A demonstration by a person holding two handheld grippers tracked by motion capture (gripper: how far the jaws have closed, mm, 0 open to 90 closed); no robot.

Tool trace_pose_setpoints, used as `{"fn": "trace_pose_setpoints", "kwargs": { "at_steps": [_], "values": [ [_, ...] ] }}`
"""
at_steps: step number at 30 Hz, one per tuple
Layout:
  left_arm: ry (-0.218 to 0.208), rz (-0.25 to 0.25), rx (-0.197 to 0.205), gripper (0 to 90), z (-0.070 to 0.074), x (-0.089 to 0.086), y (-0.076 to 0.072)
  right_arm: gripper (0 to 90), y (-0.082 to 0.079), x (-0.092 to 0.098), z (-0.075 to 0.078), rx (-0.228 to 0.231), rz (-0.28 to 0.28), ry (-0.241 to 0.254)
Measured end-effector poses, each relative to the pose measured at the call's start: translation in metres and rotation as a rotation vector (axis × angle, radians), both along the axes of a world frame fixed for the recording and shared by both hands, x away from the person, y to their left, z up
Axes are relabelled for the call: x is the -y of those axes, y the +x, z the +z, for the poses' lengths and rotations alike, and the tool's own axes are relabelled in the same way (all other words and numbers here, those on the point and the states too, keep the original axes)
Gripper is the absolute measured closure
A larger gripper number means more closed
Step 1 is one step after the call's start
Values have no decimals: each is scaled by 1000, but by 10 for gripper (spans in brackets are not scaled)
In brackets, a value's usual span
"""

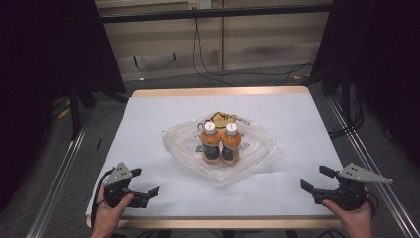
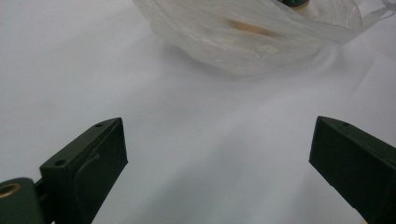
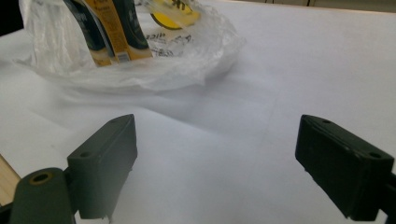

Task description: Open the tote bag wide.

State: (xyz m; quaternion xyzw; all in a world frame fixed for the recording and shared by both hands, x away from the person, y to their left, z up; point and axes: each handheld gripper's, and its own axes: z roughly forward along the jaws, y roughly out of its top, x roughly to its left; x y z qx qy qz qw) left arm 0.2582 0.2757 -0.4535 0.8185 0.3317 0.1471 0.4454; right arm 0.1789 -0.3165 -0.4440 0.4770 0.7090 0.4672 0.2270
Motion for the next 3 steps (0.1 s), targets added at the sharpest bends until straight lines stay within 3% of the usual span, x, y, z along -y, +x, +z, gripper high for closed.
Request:
{"fn": "trace_pose_setpoints", "kwargs": {
  "at_steps": [3],
  "values": [
    [15,9,20,38,0,-2,1,114,0,3,-3,-8,-6,-23]
  ]
}}
